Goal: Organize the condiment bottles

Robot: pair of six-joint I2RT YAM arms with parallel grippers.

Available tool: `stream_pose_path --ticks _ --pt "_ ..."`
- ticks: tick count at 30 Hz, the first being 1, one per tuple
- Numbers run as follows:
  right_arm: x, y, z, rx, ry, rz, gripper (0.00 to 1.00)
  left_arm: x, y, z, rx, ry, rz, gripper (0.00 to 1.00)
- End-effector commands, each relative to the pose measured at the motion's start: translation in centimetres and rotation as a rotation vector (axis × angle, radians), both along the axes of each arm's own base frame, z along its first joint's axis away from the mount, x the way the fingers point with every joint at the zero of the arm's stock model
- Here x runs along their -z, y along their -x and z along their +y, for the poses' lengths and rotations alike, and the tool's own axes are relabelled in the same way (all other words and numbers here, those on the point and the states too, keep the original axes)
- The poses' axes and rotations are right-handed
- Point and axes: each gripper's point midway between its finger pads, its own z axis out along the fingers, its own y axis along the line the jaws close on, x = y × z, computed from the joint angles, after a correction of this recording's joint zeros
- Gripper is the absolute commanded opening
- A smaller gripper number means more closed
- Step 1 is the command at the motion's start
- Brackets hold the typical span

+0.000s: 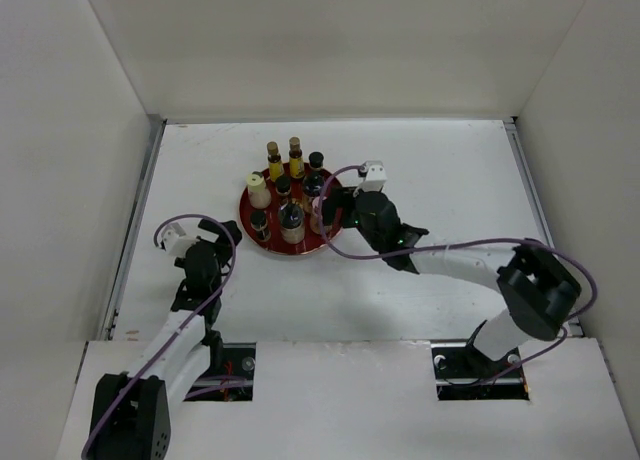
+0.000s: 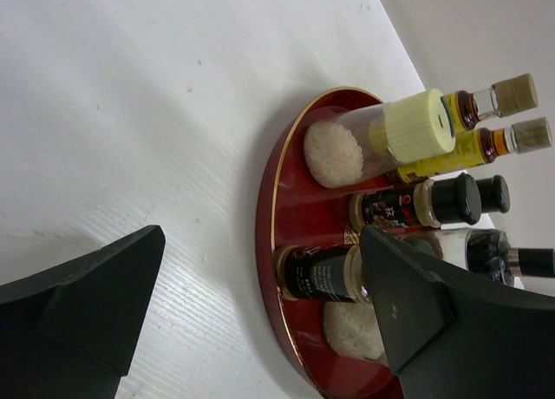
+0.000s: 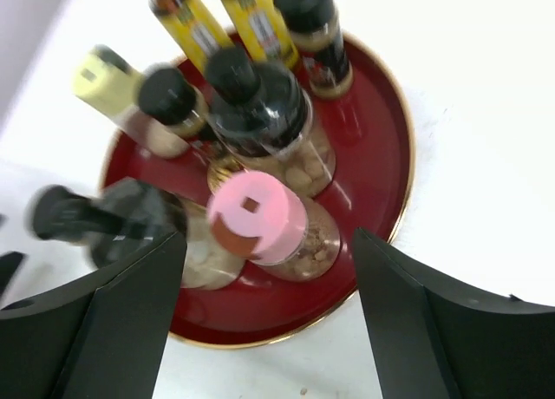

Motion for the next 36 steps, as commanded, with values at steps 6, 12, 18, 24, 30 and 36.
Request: stream_pose_path --ticks 6,12,18,24,30,36 --pt "-8.4 3.3 -4.6 0.040 -0.155 -0.172 0.81 -2.2 -1.0 1.4 -0.071 -0.033 -0.001 1.00" --pt "-7.0 5.6 -9.5 0.155 -0.207 -0.168 0.23 -2.3 -0.2 3.0 -0.148 -0.064 0.062 1.00" --pt "-5.5 5.1 -13.7 0.249 -0.211 -0.161 0.36 -4.0 -1.1 2.4 -0.095 -0.106 0.119 1.00" --pt "-4.2 4.5 -13.5 0.236 -0.217 -0.118 0.81 -4.0 -1.8 3.3 -0.092 -0.109 0.222 1.00" --pt "-4.0 4.4 -13.1 0.223 -0.202 -0.117 0.85 -5.3 -2.3 4.3 -0.110 -0.072 0.185 1.00" --pt "-4.6 4.8 -12.5 0.196 -0.208 -0.123 0.86 -5.6 -2.6 3.8 -0.092 -0.073 0.171 1.00"
